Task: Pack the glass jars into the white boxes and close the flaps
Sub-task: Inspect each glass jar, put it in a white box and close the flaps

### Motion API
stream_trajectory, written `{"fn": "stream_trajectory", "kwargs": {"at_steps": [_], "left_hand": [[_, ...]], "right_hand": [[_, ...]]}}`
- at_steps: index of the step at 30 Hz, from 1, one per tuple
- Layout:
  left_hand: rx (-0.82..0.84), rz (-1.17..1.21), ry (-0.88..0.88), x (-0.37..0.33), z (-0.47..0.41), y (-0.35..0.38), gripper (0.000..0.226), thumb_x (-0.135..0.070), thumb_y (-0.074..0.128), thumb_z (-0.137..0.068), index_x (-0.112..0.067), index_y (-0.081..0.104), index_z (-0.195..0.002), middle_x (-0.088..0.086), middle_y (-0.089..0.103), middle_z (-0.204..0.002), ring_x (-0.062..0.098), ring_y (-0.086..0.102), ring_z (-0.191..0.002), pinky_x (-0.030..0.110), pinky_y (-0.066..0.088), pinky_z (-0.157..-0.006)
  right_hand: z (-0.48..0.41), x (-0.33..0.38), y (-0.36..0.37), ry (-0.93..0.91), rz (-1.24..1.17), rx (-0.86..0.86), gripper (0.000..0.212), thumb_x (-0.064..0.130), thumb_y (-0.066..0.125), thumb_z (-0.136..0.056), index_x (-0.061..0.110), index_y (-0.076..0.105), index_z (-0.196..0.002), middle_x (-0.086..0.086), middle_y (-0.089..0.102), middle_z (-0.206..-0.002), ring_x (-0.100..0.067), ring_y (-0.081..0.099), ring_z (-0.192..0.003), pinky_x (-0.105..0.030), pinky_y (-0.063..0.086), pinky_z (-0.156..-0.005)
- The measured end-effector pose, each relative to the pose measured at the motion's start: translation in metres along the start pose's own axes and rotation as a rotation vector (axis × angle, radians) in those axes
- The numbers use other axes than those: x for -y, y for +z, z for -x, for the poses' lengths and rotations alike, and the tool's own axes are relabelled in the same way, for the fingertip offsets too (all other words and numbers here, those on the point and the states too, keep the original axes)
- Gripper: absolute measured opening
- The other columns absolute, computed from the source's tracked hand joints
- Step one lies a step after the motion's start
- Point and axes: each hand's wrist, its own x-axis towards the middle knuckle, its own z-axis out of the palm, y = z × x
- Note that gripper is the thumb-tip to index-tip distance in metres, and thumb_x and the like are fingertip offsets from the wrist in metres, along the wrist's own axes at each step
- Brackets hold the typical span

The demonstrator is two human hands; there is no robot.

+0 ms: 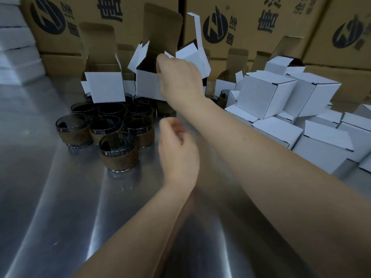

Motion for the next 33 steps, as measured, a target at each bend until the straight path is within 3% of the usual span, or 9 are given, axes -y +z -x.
{"fn": "stream_trajectory", "kwargs": {"at_steps": [3,7,12,16,21,25,28,30,33], "left_hand": [[-0.099,-0.030,-0.002,0.001,-0.003,0.000,0.041,0.002,0.053,-0.082,-0.022,0.041,-0.113,0.000,0.046,-0.119,0.019,0.050,-0.109,0.037,0.044,-0.096],[-0.125,-0.026,0.041,-0.004,-0.003,-0.001,0.056,-0.001,0.058,-0.079,-0.012,0.039,-0.130,0.002,0.036,-0.127,0.024,0.039,-0.125,0.042,0.035,-0.109],[-0.106,0.086,0.063,-0.007,-0.002,-0.004,0.053,-0.033,0.050,-0.087,-0.019,0.038,-0.137,-0.010,0.039,-0.128,0.006,0.037,-0.122,0.017,0.032,-0.098],[-0.017,0.158,-0.023,-0.005,-0.005,-0.005,0.052,-0.035,0.057,-0.097,-0.023,0.036,-0.143,-0.019,0.044,-0.126,-0.016,0.043,-0.112,-0.001,0.034,-0.086],[0.067,0.132,-0.050,-0.005,-0.006,-0.003,0.033,-0.035,0.062,-0.093,-0.040,0.047,-0.122,-0.026,0.057,-0.113,-0.015,0.050,-0.109,0.015,0.040,-0.096],[0.029,0.072,-0.074,-0.004,-0.007,-0.002,0.035,-0.034,0.051,-0.100,-0.027,0.053,-0.134,-0.006,0.058,-0.124,0.006,0.053,-0.117,0.031,0.043,-0.104],[0.021,0.061,-0.117,-0.002,-0.008,-0.001,0.044,-0.037,0.045,-0.102,-0.021,0.048,-0.143,-0.003,0.054,-0.136,0.007,0.050,-0.122,0.028,0.041,-0.105],[0.020,0.051,-0.128,-0.002,-0.007,-0.001,0.046,-0.038,0.044,-0.102,-0.020,0.046,-0.144,-0.005,0.053,-0.139,0.004,0.049,-0.122,0.025,0.040,-0.103],[0.019,0.045,-0.102,-0.005,-0.004,-0.001,0.035,-0.036,0.044,-0.102,-0.022,0.061,-0.129,-0.003,0.062,-0.124,0.006,0.058,-0.111,0.029,0.046,-0.098]], "right_hand": [[0.018,-0.012,-0.011,-0.044,0.001,-0.055,0.017,0.004,0.051,-0.092,0.014,0.054,-0.104,-0.004,0.064,-0.093,-0.024,0.056,-0.088,-0.031,0.032,-0.068],[0.058,-0.022,-0.030,-0.108,-0.077,-0.049,0.007,0.013,0.053,-0.093,0.013,0.056,-0.100,-0.006,0.063,-0.092,-0.025,0.053,-0.090,-0.033,0.031,-0.066],[0.098,-0.036,-0.033,-0.070,-0.260,0.034,0.010,0.011,0.051,-0.096,0.005,0.059,-0.097,-0.013,0.063,-0.089,-0.022,0.042,-0.084,-0.039,0.038,-0.065],[0.121,-0.040,-0.028,-0.090,-0.324,0.072,0.011,0.009,0.052,-0.096,0.004,0.060,-0.093,-0.012,0.062,-0.086,-0.017,0.034,-0.081,-0.042,0.041,-0.064],[0.132,-0.046,-0.022,-0.124,-0.348,0.048,0.008,0.005,0.055,-0.093,0.006,0.062,-0.090,-0.008,0.063,-0.082,-0.014,0.033,-0.078,-0.033,0.034,-0.060],[0.136,-0.052,-0.020,-0.141,-0.390,-0.026,0.005,0.007,0.059,-0.091,0.008,0.061,-0.086,0.004,0.055,-0.076,-0.012,0.035,-0.076,-0.027,0.033,-0.064],[0.139,-0.048,-0.018,-0.038,-0.526,-0.111,0.012,0.013,0.065,-0.087,0.014,0.054,-0.083,0.020,0.033,-0.067,-0.007,0.035,-0.066,-0.020,0.032,-0.063],[0.139,-0.046,-0.017,0.092,-0.632,-0.127,0.027,0.024,0.071,-0.085,0.020,0.044,-0.085,0.018,0.033,-0.064,-0.005,0.038,-0.060,-0.014,0.034,-0.058],[0.136,-0.046,-0.016,0.276,-0.719,-0.100,0.040,0.038,0.076,-0.080,0.018,0.042,-0.090,0.011,0.038,-0.065,-0.008,0.039,-0.059,-0.014,0.034,-0.055]]}}
